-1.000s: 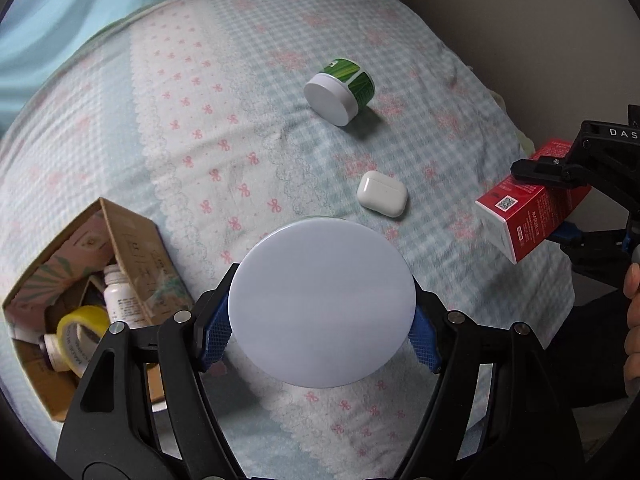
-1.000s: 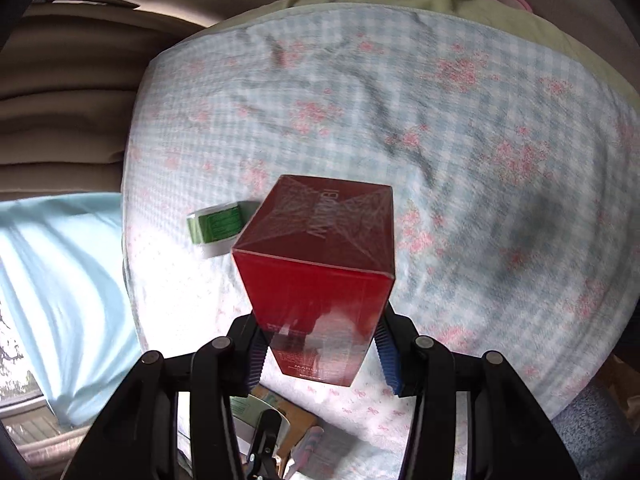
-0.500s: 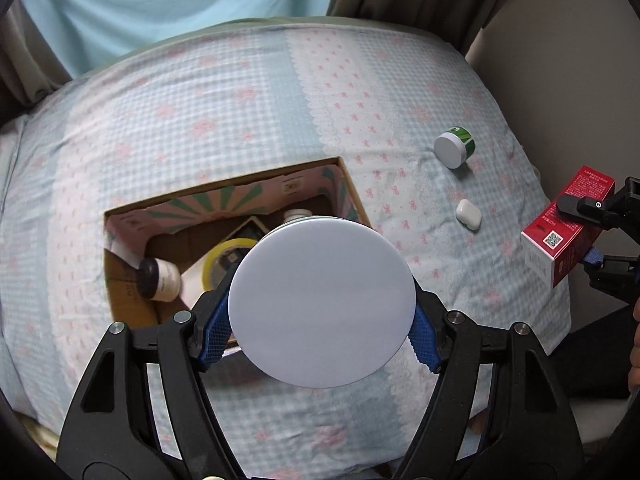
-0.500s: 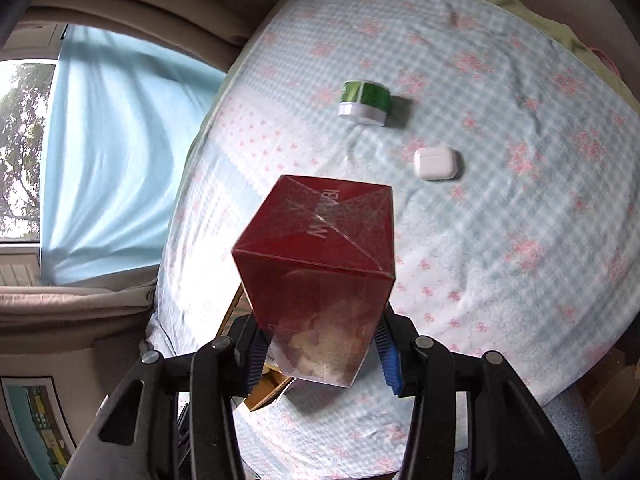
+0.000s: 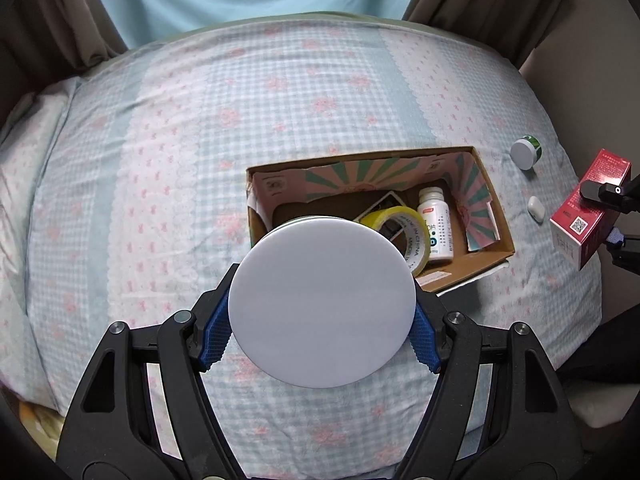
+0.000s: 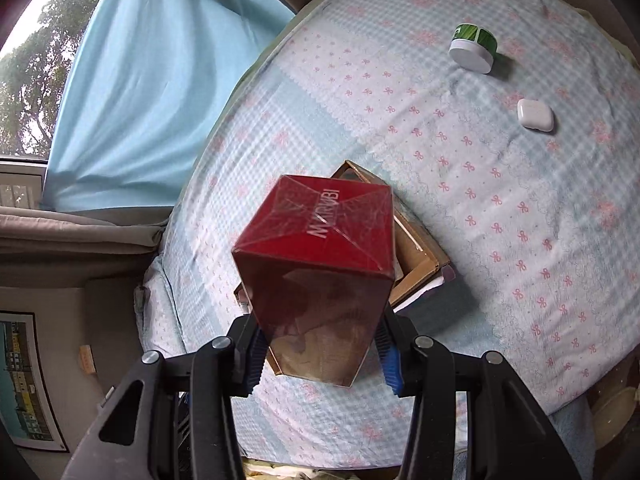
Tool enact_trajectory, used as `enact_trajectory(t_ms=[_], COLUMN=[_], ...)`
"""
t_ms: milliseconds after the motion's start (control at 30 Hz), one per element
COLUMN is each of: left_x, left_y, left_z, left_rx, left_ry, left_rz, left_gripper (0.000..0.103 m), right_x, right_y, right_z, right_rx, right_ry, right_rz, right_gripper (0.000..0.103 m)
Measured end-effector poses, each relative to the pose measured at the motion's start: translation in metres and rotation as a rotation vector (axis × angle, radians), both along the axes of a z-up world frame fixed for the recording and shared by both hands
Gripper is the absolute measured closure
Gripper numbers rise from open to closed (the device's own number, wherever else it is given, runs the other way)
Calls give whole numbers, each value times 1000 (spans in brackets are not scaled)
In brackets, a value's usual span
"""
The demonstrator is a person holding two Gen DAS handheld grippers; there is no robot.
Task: Organize rigid objects
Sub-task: 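Open both tools to drop the white lid and red box into the box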
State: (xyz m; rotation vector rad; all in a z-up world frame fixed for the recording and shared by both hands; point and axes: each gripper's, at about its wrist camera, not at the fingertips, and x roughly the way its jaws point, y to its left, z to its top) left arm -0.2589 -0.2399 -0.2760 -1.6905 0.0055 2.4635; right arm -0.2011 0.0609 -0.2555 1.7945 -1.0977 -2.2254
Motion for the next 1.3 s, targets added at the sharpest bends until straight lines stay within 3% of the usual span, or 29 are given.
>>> enact_trajectory(t_ms=[333, 667, 867, 967, 1000, 1033, 1067, 1100, 1167, 1200, 1233, 1300], left_x=[-19, -34, -33, -31, -30, -29, -27, -25, -23, -22, -22, -20], left_y=[-10, 13, 28, 28, 27, 25, 24, 22, 17, 15, 12, 8], left_z=[-69, -108, -119, -124, -124, -122, -117, -112, -105, -103, -102, -101], left_rx=[-9, -44, -63, -4, 19, 24, 15, 4, 4, 7, 12, 27], left_ry=[-75, -54, -48, -59, -64, -56, -34, -15, -3, -8, -13, -30], left_rz=[-54, -146, -209, -219, -213, -203, -192, -184, -165, -154, -144, -127], left_gripper=[33, 33, 33, 32, 28, 7, 0, 0, 0, 0, 0, 0], right_x=[-46, -67, -62, -60, -60, -61, -61, -62, -61, -60, -58, -54], right_y=[-43, -75, -80, -84, -86, -87, -88, -89, -88, -87, -86, -84], right_z=[-50, -83, -105, -111, -113, -116, -119, -121, -121, -119, -116, -109], right_rx=[257, 500, 549, 558, 558, 553, 549, 555, 573, 572, 565, 554], right_ry=[-25, 2, -32, -26, -25, -29, -45, -55, -60, -49, -34, 1], right_rz=[180, 395, 432, 453, 458, 461, 466, 465, 453, 446, 439, 423], right_gripper=[60, 60, 60, 60, 60, 59, 59, 59, 41, 16, 0, 0])
